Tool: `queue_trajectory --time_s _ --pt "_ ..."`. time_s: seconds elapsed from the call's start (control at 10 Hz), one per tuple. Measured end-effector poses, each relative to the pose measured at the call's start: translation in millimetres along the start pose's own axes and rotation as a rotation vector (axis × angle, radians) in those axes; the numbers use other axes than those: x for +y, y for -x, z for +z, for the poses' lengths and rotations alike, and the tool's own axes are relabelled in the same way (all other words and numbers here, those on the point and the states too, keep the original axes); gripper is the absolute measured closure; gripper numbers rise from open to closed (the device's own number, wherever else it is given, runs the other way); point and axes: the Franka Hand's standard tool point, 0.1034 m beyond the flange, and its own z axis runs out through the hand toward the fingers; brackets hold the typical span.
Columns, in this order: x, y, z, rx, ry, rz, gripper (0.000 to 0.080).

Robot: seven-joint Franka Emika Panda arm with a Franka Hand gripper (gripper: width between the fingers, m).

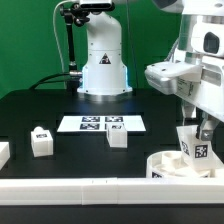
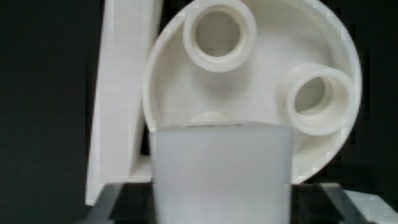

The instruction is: Assemble stool

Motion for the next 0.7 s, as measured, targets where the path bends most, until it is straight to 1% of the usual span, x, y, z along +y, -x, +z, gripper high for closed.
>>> queue_trajectory --time_s 0.3,0.7 --pt "-2.8 -0.5 0.6 -0.003 -0.015 0.298 0.0462" --pt "-7.1 -0.3 1.0 -0.013 -0.044 0.684 0.0462"
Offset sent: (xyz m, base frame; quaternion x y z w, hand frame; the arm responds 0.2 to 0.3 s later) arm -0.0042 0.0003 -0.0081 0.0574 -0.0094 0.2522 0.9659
